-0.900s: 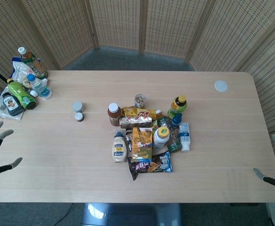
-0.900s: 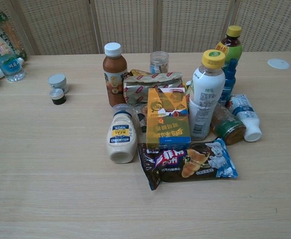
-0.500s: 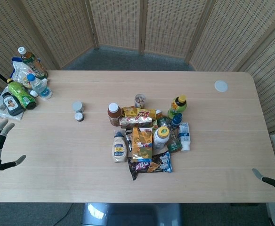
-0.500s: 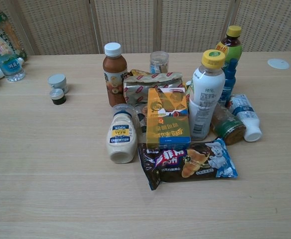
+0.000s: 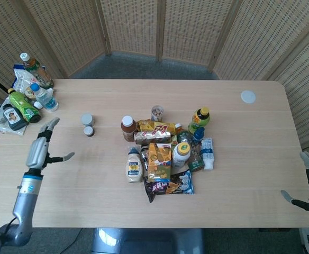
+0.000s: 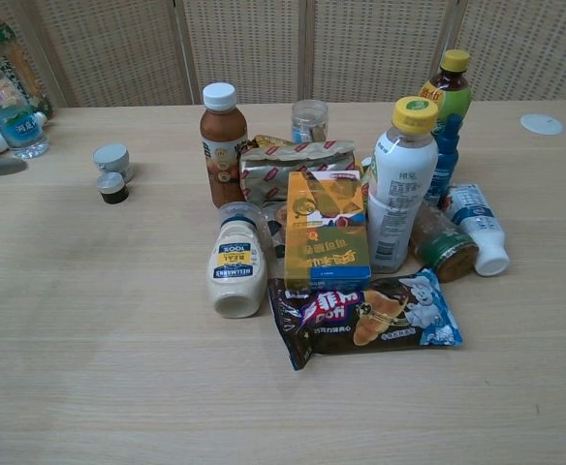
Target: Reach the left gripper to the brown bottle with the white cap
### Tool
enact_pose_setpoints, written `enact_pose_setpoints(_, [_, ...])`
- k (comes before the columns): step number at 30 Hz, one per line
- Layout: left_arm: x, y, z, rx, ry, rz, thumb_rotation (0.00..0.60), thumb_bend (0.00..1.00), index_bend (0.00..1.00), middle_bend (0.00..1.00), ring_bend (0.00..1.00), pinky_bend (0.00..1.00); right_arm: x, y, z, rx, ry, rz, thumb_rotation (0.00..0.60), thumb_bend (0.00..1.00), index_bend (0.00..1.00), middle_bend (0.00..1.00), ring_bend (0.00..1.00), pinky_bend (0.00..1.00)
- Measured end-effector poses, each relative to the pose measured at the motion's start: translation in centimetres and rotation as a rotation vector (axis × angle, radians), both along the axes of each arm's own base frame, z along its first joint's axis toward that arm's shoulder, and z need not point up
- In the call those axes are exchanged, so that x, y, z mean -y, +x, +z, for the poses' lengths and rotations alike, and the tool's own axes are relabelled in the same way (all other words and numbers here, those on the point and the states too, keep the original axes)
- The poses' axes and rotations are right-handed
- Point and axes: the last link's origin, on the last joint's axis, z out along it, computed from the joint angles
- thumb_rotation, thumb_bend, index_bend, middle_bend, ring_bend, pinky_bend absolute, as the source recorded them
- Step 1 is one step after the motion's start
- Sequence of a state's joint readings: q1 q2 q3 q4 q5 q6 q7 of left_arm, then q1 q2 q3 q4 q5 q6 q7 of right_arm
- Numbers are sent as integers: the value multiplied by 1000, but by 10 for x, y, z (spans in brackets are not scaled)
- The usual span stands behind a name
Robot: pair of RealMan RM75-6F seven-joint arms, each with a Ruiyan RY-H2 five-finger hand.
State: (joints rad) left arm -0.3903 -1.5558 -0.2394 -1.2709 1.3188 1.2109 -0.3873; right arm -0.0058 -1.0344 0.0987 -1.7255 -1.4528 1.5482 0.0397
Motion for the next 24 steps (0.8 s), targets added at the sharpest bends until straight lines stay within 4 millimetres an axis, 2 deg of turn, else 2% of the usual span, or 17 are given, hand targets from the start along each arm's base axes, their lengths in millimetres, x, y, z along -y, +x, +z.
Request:
enact_pose_setpoints(8, [-36, 38, -47, 145, -56, 50, 600, 0, 0, 0, 0, 0, 0, 1, -3, 5, 21, 9, 600, 0, 0, 0, 0, 0])
enact_pose_setpoints(17, [-68, 78, -76, 162, -85, 42, 600, 0, 0, 0, 0, 0, 0, 1, 0, 17, 11, 10, 600, 0, 0, 0, 0, 0])
enact_pose_setpoints(24, [-81, 108, -101, 143, -131, 14, 600, 0, 0, 0, 0, 0, 2, -2, 4, 28, 0, -2, 600, 0, 0, 0, 0, 0])
